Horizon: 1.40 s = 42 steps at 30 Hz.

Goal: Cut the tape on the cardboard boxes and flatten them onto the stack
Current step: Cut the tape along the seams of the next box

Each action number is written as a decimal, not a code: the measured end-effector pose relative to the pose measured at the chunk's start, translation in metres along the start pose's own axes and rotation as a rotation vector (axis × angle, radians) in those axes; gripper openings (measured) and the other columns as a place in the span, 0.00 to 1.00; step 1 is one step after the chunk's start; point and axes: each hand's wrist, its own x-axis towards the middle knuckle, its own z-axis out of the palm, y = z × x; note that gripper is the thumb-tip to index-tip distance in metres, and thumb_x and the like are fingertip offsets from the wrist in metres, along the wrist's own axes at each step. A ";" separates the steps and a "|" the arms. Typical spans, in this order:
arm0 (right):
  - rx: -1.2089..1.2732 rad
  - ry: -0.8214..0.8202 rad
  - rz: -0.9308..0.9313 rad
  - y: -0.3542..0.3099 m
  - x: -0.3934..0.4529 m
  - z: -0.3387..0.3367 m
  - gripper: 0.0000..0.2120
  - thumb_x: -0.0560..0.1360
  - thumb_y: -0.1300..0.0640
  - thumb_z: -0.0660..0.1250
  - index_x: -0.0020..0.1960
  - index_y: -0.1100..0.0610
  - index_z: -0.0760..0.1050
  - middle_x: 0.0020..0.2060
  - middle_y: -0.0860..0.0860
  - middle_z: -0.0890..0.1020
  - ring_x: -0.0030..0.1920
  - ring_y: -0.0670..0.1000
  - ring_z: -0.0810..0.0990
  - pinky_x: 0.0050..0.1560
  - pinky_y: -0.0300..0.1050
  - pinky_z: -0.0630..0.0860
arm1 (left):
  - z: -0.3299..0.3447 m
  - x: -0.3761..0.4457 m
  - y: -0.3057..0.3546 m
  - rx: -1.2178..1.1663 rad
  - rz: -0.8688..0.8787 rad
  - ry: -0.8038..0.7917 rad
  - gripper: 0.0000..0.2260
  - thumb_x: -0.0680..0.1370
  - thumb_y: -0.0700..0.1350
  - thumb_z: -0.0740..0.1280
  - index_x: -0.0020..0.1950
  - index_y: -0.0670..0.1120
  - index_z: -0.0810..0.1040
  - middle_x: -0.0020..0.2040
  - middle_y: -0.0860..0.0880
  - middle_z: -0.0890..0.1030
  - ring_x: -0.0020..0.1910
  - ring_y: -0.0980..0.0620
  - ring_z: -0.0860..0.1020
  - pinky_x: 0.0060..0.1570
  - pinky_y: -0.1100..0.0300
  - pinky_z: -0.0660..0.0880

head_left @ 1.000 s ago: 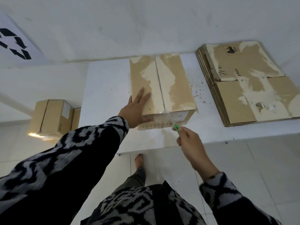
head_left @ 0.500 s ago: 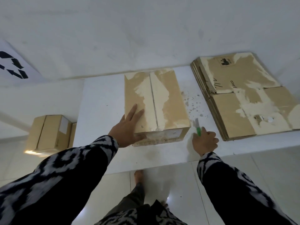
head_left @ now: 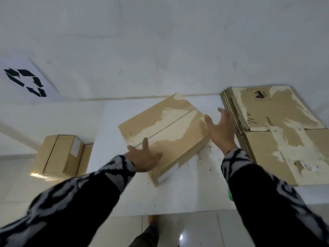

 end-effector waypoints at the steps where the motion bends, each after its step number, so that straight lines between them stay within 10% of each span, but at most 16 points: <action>1: -0.026 -0.155 0.035 -0.004 0.012 0.001 0.31 0.78 0.39 0.62 0.76 0.51 0.62 0.74 0.51 0.64 0.73 0.55 0.64 0.70 0.52 0.64 | 0.007 0.003 0.003 -0.027 -0.016 0.001 0.40 0.77 0.71 0.48 0.78 0.53 0.31 0.77 0.32 0.36 0.76 0.33 0.59 0.73 0.44 0.57; 3: -0.091 -0.353 0.071 -0.006 0.011 0.010 0.29 0.80 0.42 0.58 0.78 0.52 0.60 0.74 0.53 0.68 0.70 0.57 0.69 0.67 0.51 0.66 | 0.006 0.021 0.005 -0.070 -0.036 0.100 0.41 0.76 0.73 0.49 0.79 0.54 0.35 0.77 0.30 0.37 0.72 0.31 0.65 0.71 0.43 0.62; 8: -0.266 -0.223 0.325 0.010 -0.085 0.017 0.30 0.74 0.36 0.61 0.65 0.57 0.68 0.60 0.54 0.72 0.57 0.59 0.76 0.55 0.52 0.73 | -0.038 0.077 -0.009 0.065 -0.046 0.388 0.35 0.78 0.69 0.48 0.80 0.55 0.43 0.80 0.43 0.39 0.75 0.28 0.48 0.72 0.35 0.54; 12: -0.256 0.083 0.063 0.014 -0.084 0.006 0.33 0.74 0.37 0.67 0.72 0.52 0.62 0.69 0.55 0.63 0.69 0.60 0.65 0.65 0.59 0.69 | -0.019 0.069 0.006 -0.005 0.036 0.307 0.35 0.79 0.68 0.47 0.80 0.53 0.40 0.80 0.40 0.41 0.75 0.27 0.51 0.71 0.33 0.56; 15: -0.337 -0.108 -0.015 0.019 -0.056 0.009 0.38 0.76 0.36 0.63 0.79 0.45 0.51 0.77 0.55 0.54 0.77 0.60 0.53 0.73 0.60 0.59 | 0.006 0.059 0.019 -0.106 0.158 0.259 0.38 0.79 0.68 0.51 0.79 0.54 0.34 0.79 0.36 0.39 0.73 0.29 0.60 0.72 0.39 0.59; 22: -0.112 -0.080 0.077 0.032 -0.112 0.030 0.37 0.79 0.38 0.60 0.81 0.47 0.49 0.70 0.56 0.67 0.68 0.56 0.68 0.61 0.48 0.68 | 0.005 0.056 0.017 -0.251 0.323 0.316 0.36 0.81 0.59 0.59 0.80 0.53 0.42 0.77 0.37 0.51 0.68 0.34 0.69 0.65 0.45 0.68; 29: 0.093 0.080 0.301 0.103 -0.094 -0.006 0.22 0.83 0.44 0.55 0.75 0.51 0.67 0.69 0.54 0.72 0.60 0.54 0.74 0.60 0.49 0.70 | 0.025 0.039 0.014 -0.035 0.480 0.404 0.33 0.79 0.66 0.55 0.80 0.53 0.52 0.80 0.46 0.34 0.78 0.34 0.41 0.72 0.35 0.52; 36: -0.305 -0.127 0.458 0.167 -0.132 0.016 0.18 0.80 0.50 0.64 0.62 0.63 0.70 0.61 0.62 0.71 0.61 0.65 0.69 0.58 0.58 0.69 | 0.030 0.024 -0.010 0.128 0.691 0.260 0.41 0.74 0.66 0.67 0.80 0.56 0.52 0.81 0.55 0.44 0.79 0.49 0.39 0.75 0.41 0.49; 42: 0.214 0.004 0.553 0.128 -0.147 0.001 0.08 0.83 0.58 0.56 0.59 0.61 0.62 0.56 0.63 0.76 0.48 0.59 0.75 0.46 0.51 0.73 | 0.032 0.019 -0.022 0.012 0.719 0.298 0.26 0.79 0.57 0.65 0.75 0.50 0.64 0.75 0.58 0.66 0.80 0.52 0.47 0.71 0.48 0.65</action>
